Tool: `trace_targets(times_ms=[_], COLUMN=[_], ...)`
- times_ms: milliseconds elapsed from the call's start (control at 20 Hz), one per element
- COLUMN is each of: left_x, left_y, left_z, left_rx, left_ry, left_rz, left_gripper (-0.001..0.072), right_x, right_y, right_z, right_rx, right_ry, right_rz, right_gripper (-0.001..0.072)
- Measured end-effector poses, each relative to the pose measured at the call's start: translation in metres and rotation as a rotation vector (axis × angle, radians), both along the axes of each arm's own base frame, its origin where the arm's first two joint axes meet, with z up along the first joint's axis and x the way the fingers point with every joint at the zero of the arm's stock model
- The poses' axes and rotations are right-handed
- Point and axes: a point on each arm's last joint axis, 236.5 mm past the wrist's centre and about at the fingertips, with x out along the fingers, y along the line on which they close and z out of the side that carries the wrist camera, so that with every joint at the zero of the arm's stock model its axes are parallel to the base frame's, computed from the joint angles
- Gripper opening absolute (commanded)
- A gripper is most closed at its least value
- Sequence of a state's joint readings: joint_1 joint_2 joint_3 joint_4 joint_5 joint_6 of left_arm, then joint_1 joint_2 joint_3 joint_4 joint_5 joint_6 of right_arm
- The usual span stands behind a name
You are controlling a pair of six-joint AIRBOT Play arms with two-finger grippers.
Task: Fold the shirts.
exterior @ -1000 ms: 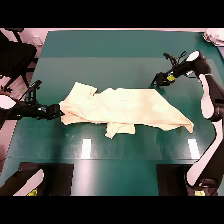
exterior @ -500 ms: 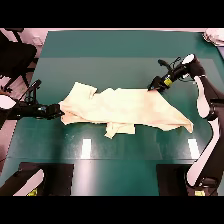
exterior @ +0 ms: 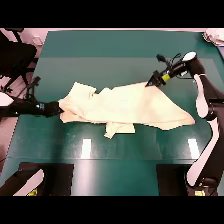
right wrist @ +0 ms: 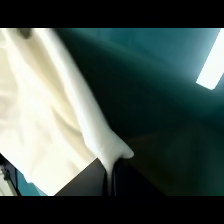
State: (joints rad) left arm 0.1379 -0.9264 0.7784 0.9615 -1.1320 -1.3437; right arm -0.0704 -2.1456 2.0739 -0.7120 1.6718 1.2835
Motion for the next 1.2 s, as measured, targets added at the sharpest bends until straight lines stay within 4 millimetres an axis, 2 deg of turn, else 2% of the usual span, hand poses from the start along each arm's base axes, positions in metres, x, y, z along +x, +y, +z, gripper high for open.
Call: trace_targets(times_ms=[100,200,300,400,500,600,700,750,850,900,1000,1200], left_x=[0.017,0.038,0.059,0.071,0.074,0.073,0.066,0.062,0.055,0.051,0.045,0.034], left_y=[0.002,0.007,0.019,0.032,0.040,0.045,0.047,0.046,0.043,0.039,0.032,0.019], left_z=[0.033,0.081,0.137,0.198,0.253,0.301,0.345,0.361,0.380,0.381,0.371,0.312], left_rx=[0.018,0.057,0.130,0.223,0.298,0.357,0.409,0.427,0.449,0.448,0.438,0.390], left_ry=[-0.088,-0.216,-0.371,-0.535,-0.675,-0.800,-0.917,-0.961,-1.013,-1.014,-0.976,-0.780], left_rz=[-0.022,-0.030,-0.026,-0.024,-0.023,-0.014,-0.016,-0.020,-0.040,-0.060,-0.109,-0.225], left_gripper=[0.0021,0.0021,0.0021,0.0021,0.0022,0.0022,0.0023,0.0023,0.0022,0.0022,0.0022,0.0020], right_x=[0.019,0.039,0.054,0.060,0.055,0.041,0.018,0.007,-0.018,-0.030,-0.047,-0.080], right_y=[0.004,-0.002,-0.013,-0.030,-0.045,-0.060,-0.072,-0.077,-0.083,-0.084,-0.086,-0.078], right_z=[0.038,0.083,0.138,0.199,0.261,0.316,0.359,0.373,0.389,0.387,0.363,0.292], right_rx=[0.038,0.075,0.123,0.171,0.228,0.269,0.285,0.279,0.245,0.214,0.133,0.059], right_ry=[-0.115,-0.249,-0.389,-0.526,-0.653,-0.774,-0.875,-0.913,-0.959,-0.960,-0.909,-0.721], right_rz=[-0.056,-0.149,-0.244,-0.324,-0.382,-0.426,-0.443,-0.446,-0.431,-0.416,-0.383,-0.319], right_gripper=[0.0023,0.0023,0.0024,0.0024,0.0023,0.0023,0.0023,0.0023,0.0024,0.0024,0.0023,0.0024])
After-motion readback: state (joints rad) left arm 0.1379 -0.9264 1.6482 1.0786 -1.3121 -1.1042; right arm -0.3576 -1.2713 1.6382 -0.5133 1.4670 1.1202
